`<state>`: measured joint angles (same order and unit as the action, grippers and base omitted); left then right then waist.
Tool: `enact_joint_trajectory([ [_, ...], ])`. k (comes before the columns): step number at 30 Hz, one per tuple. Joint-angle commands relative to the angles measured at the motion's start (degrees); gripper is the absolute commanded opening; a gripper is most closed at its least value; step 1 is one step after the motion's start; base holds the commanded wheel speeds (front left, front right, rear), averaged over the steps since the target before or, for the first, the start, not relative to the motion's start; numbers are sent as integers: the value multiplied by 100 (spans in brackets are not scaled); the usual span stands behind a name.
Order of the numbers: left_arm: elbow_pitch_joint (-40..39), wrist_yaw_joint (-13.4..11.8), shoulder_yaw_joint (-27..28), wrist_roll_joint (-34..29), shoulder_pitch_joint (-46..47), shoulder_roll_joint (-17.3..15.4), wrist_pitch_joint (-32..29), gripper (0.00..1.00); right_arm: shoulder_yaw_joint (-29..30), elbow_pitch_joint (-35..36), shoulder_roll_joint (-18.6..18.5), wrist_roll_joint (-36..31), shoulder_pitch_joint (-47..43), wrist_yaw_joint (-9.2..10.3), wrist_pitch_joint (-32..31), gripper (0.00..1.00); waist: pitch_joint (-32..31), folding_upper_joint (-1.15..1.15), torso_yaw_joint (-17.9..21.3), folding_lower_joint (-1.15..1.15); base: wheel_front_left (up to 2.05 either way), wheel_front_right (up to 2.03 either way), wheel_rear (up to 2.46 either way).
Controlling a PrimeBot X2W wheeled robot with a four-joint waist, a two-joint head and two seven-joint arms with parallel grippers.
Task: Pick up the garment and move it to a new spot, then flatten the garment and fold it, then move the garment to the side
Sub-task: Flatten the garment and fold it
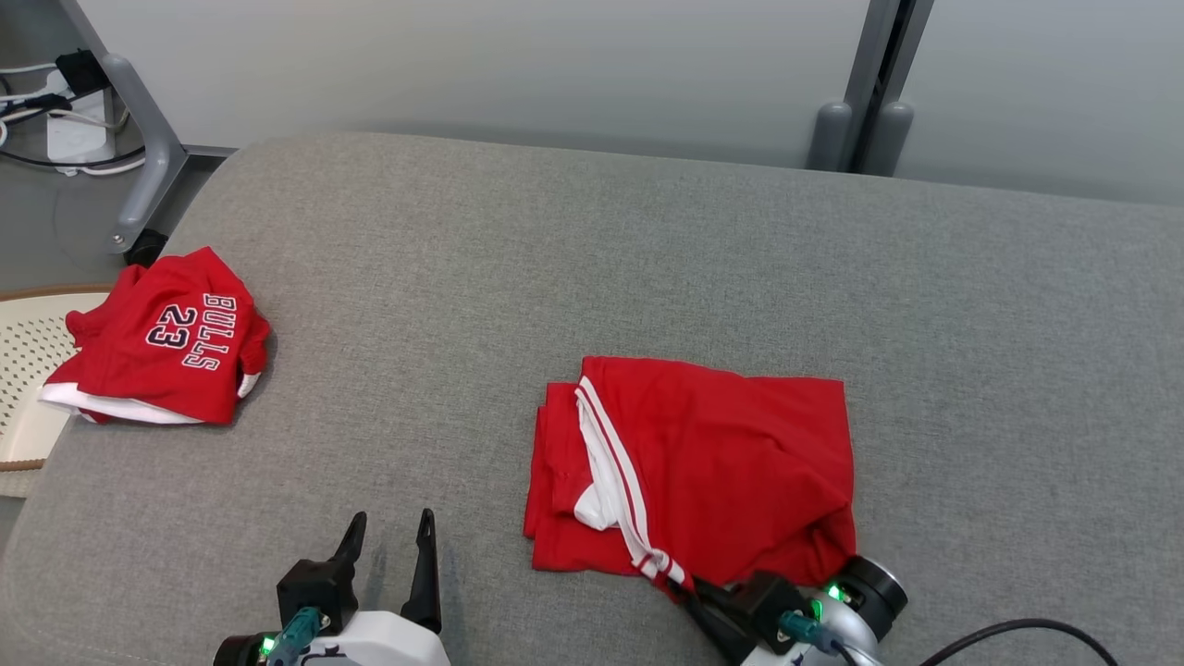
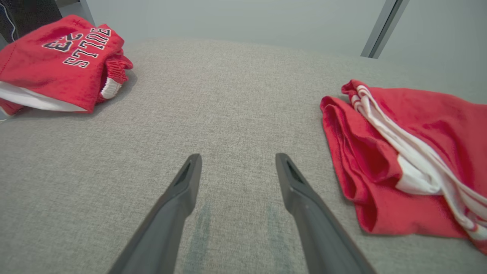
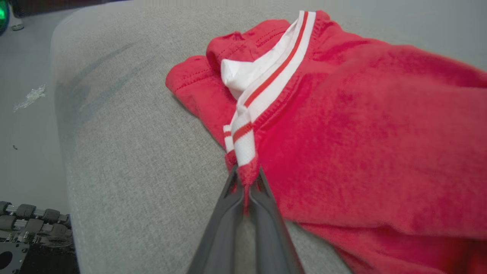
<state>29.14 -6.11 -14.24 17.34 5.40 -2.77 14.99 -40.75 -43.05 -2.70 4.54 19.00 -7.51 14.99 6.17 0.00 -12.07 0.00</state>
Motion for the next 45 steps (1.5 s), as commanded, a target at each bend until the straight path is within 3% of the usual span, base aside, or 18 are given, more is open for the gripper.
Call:
enact_joint_trajectory([
  [1,-20,-19,2,31,104,-26,27,100,45,127,-39,70,87,4,27,0,17,0,8,0,0,0,0],
  [10,34,32,-28,18,145,-26,27,100,-271,920,-35,673,218,3,27,0,16,0,-37,0,0,0,0],
  [22,129,70,-121,-23,234,-26,27,100,-974,538,-38,1442,625,3,27,0,8,0,-426,0,0,0,0],
  [24,147,67,-147,-35,222,-25,27,100,-1124,472,-31,1559,683,3,27,42,11,0,-462,0,0,0,0],
  [25,156,58,-155,-31,219,-27,27,100,-1157,443,-37,1607,716,3,27,54,12,0,-474,0,0,0,0],
  [26,163,50,-167,-22,217,-25,27,100,-1226,435,-37,1687,734,3,27,100,10,0,-484,0,0,0,0],
  [29,161,14,-138,-15,188,-26,27,100,-1304,459,-42,1886,776,3,27,100,-9,0,-435,0,0,0,0],
  [34,131,9,-94,-118,181,-26,27,100,-867,613,-46,1863,721,3,27,100,-67,0,-204,0,0,0,0],
  [40,79,-35,-12,-184,171,-28,27,100,702,529,-32,1204,380,3,27,100,-136,0,121,0,0,0,0],
  [45,43,-52,42,-252,158,-26,27,100,2143,855,-36,531,-104,3,27,100,-186,0,358,0,0,0,0],
])
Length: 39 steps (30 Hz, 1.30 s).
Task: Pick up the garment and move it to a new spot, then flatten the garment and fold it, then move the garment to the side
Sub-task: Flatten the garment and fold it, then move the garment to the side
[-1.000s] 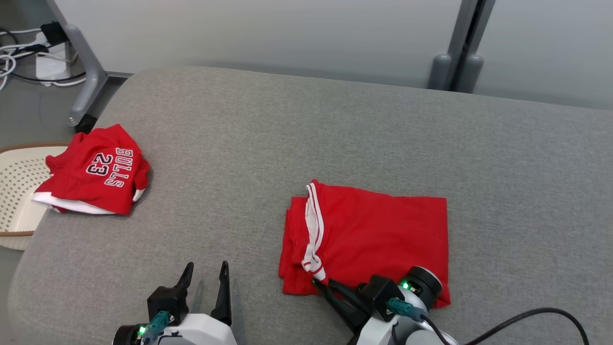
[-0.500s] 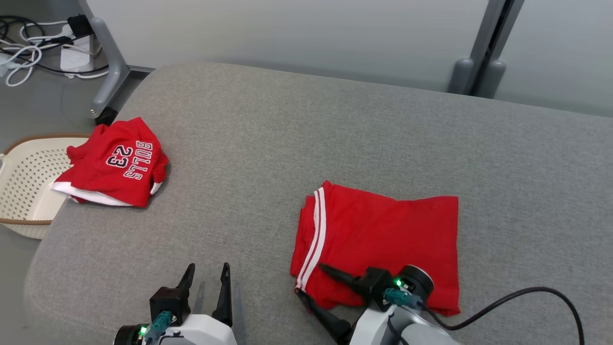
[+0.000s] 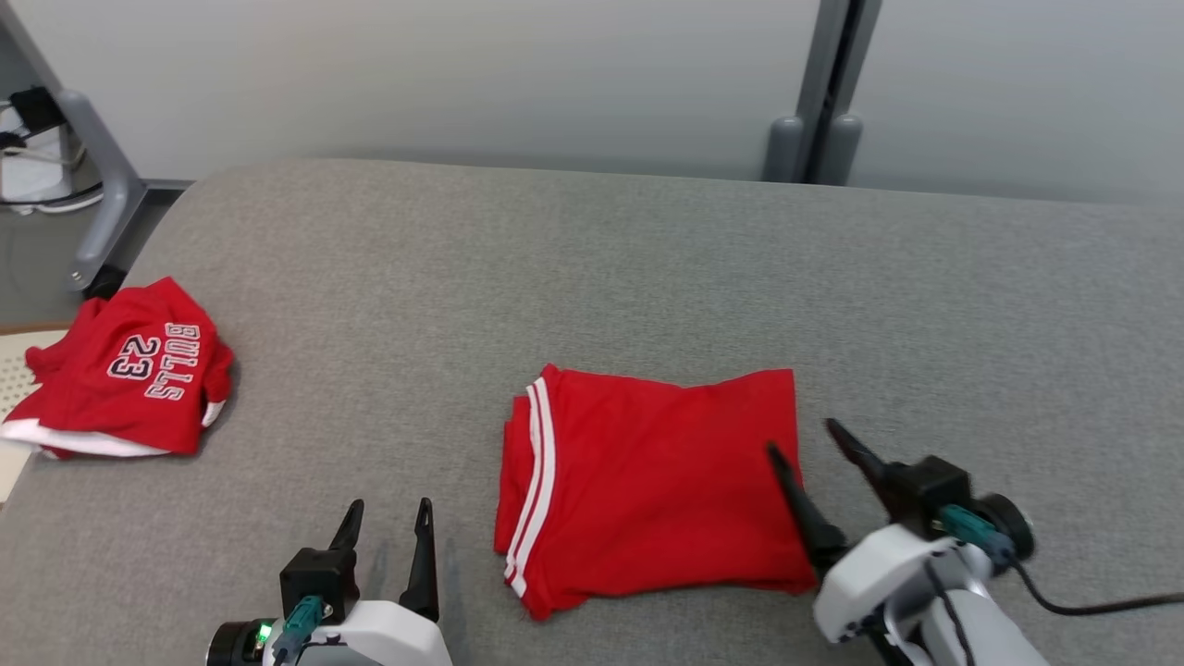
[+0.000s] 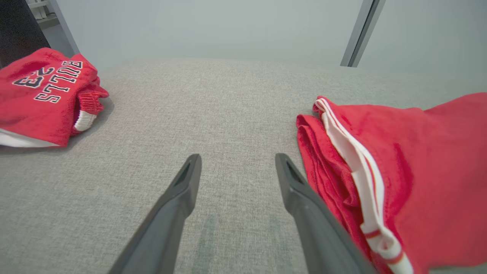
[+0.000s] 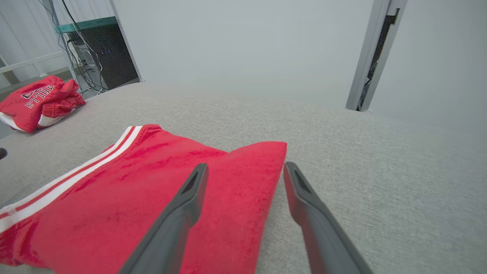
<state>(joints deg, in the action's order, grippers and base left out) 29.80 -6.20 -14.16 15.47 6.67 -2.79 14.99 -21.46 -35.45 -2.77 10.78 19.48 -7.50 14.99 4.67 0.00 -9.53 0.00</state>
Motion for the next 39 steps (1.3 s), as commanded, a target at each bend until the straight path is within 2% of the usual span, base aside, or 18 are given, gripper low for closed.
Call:
enact_joint_trajectory([
  [1,-32,-40,56,-73,17,-26,27,100,435,168,-27,-193,-244,2,26,100,-51,0,148,0,0,0,0],
  [5,-58,-81,171,-192,-55,-25,27,100,1174,449,-30,-335,-622,2,27,100,-125,0,339,0,0,0,0],
  [10,-67,-105,335,-326,-194,-26,27,100,1530,720,-32,-506,-951,2,27,100,-256,0,581,0,0,0,0],
  [23,-83,-44,803,-647,-538,-25,27,100,1775,836,-29,-215,-1352,2,27,100,-548,0,983,0,0,0,0],
  [29,-147,-17,843,-667,-595,-26,27,100,1778,868,-29,-210,-1410,2,27,100,-542,0,974,0,0,0,0],
  [39,-152,18,628,-503,-469,-26,27,100,782,457,-27,418,-939,2,27,100,-290,0,531,0,0,0,0],
])
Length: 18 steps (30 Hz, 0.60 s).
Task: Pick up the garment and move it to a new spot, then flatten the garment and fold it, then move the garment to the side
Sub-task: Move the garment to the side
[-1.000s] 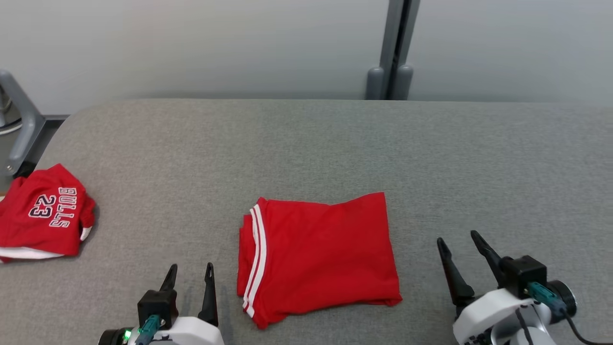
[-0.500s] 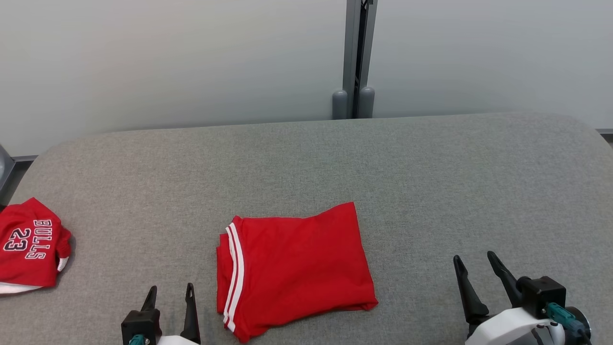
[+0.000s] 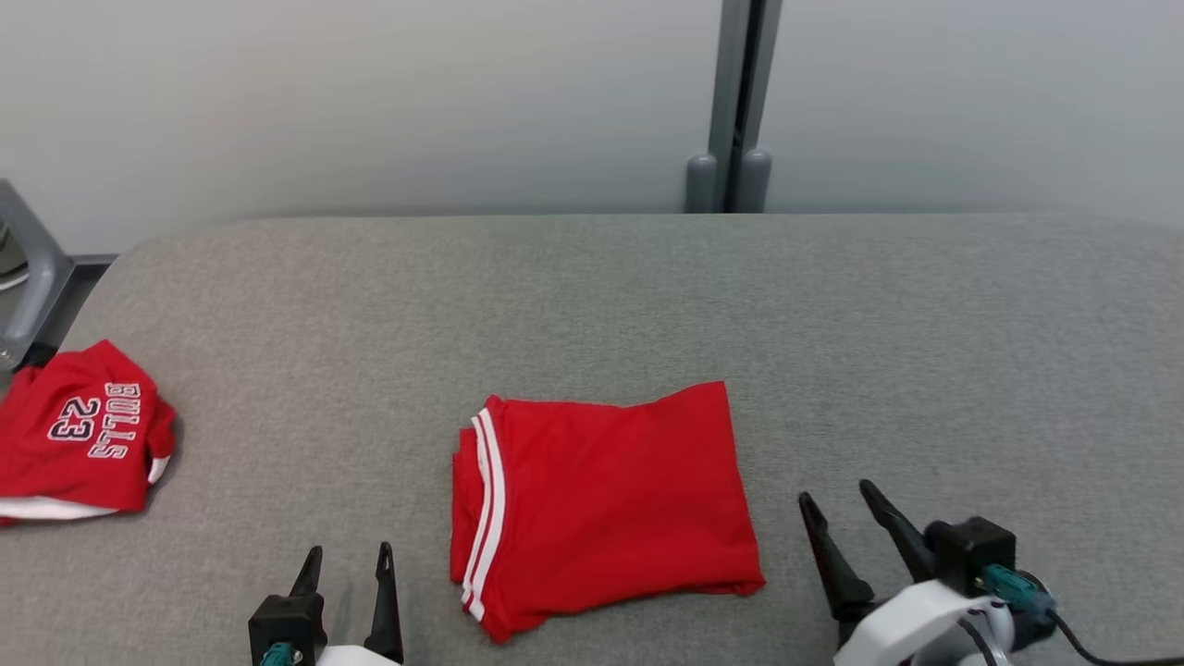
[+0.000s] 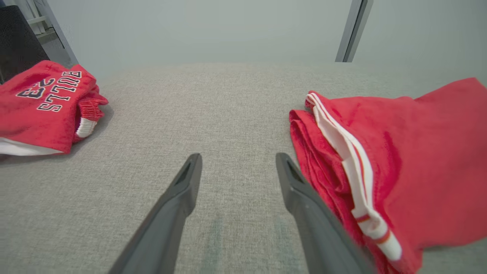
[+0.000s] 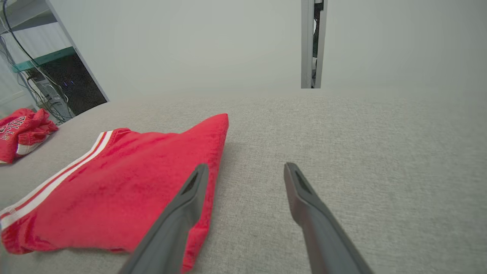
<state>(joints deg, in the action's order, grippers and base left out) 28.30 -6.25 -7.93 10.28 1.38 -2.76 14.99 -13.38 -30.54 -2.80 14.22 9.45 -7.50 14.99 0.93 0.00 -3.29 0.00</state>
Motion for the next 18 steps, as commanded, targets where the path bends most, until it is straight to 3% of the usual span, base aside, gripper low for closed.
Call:
enact_joint_trajectory([
  [1,6,25,-5,8,98,-28,27,100,-104,-98,-31,117,170,2,27,100,134,0,-151,0,0,0,0],
  [11,-71,110,-173,112,467,-29,27,100,-613,-1145,-31,1306,1142,2,27,100,627,0,-655,0,0,0,0],
  [18,-153,88,-246,179,616,-28,27,100,-1097,-1753,-35,2056,1504,2,27,100,822,0,-789,0,0,0,0],
])
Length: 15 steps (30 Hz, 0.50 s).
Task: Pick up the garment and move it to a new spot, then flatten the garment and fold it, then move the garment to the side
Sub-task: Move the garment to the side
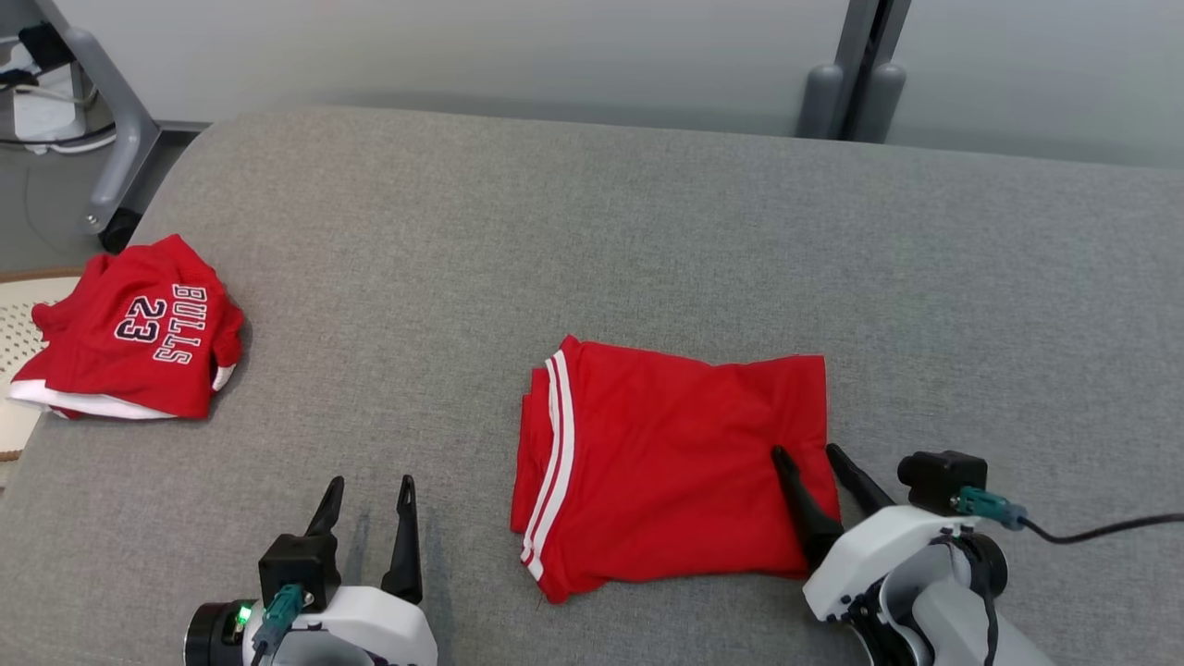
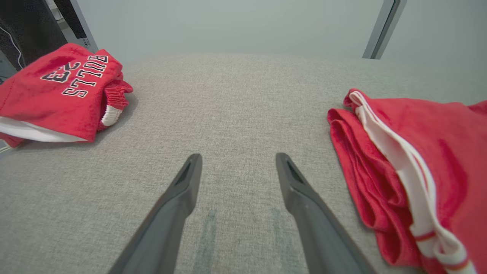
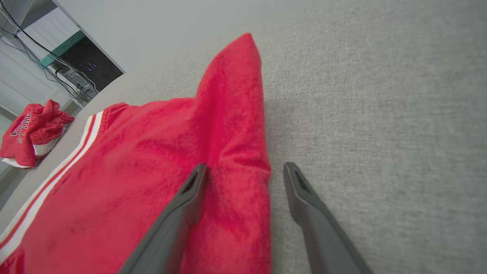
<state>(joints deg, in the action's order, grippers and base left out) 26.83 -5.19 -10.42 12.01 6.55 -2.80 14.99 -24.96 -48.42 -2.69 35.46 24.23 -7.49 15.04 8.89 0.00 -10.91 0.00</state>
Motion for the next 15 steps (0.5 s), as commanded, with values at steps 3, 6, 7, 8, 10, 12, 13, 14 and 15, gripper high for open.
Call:
enact_joint_trajectory([
  [3,-70,-7,-14,12,134,-23,27,100,-232,-223,-31,239,205,0,6,42,98,0,-29,0,0,0,0],
  [6,-104,-15,-35,12,146,-24,27,100,-249,-283,-32,128,373,0,7,0,142,0,29,0,0,0,0],
  [7,-116,-21,-39,19,160,-18,27,100,-192,-273,-42,60,415,0,7,0,146,0,67,0,0,0,0],
  [8,-117,-14,-48,4,165,-20,27,100,-119,-257,-55,-9,441,0,8,0,140,0,112,0,0,0,0],
  [10,-122,-22,-40,21,155,-23,27,100,15,-207,-59,-131,413,2,11,0,111,0,241,0,0,0,0],
  [12,-130,-9,-44,15,155,-23,27,100,86,-140,-49,-216,344,1,11,0,71,0,434,0,0,0,0],
  [13,-135,-8,-34,9,161,-21,27,100,70,-111,-53,-231,311,2,11,0,49,0,561,0,0,0,0],
  [14,-131,3,-57,3,178,-23,27,100,120,-91,-54,-241,290,1,11,0,35,0,671,0,0,0,0],
  [15,-131,10,-62,0,196,-23,27,100,148,-50,-57,-246,272,1,11,0,23,0,805,0,0,0,0],
])
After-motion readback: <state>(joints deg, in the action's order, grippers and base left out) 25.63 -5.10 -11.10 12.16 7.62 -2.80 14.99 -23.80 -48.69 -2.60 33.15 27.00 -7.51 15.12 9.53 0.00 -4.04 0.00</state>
